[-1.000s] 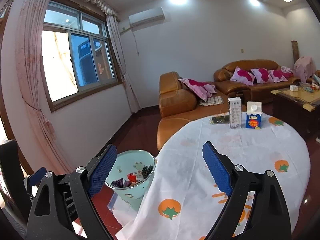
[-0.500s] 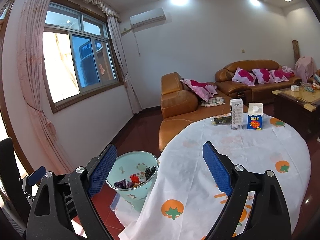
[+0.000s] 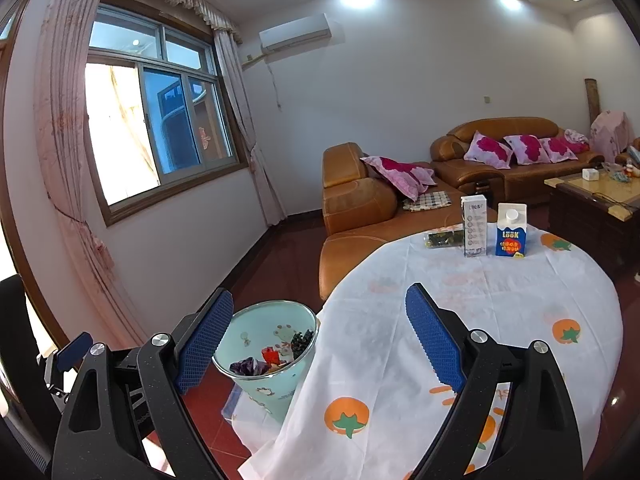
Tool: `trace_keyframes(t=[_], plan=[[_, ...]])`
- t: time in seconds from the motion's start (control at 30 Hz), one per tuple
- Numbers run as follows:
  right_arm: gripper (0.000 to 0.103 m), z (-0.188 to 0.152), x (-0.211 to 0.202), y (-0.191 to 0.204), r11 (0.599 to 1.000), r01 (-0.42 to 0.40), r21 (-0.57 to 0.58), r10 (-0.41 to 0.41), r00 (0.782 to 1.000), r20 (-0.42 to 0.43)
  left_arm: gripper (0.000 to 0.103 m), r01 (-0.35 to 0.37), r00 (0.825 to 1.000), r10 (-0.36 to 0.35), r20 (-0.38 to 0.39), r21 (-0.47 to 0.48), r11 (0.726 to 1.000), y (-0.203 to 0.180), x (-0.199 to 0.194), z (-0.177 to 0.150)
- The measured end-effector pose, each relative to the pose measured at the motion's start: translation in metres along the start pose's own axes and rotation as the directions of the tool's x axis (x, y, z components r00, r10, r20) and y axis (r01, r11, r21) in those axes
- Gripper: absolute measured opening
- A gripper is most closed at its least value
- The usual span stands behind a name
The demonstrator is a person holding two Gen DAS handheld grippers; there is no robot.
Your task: Collect trash
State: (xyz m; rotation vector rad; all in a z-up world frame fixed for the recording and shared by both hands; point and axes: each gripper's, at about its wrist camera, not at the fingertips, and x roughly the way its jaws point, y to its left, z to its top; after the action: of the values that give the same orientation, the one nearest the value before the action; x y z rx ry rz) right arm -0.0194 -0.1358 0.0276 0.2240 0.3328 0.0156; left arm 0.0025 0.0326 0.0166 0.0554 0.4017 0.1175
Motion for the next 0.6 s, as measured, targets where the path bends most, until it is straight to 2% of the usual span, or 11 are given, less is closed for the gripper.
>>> trace_keyframes(t=[0.6], plan=[[0.088, -0.0007, -0.0004, -0.0001, 1.0, 0.001, 0.001, -0.002, 1.0, 0.003, 0.097, 0.002, 1.0, -0.002, -0.001, -0.007, 1.0, 0.001, -0.0014, 0.0006]])
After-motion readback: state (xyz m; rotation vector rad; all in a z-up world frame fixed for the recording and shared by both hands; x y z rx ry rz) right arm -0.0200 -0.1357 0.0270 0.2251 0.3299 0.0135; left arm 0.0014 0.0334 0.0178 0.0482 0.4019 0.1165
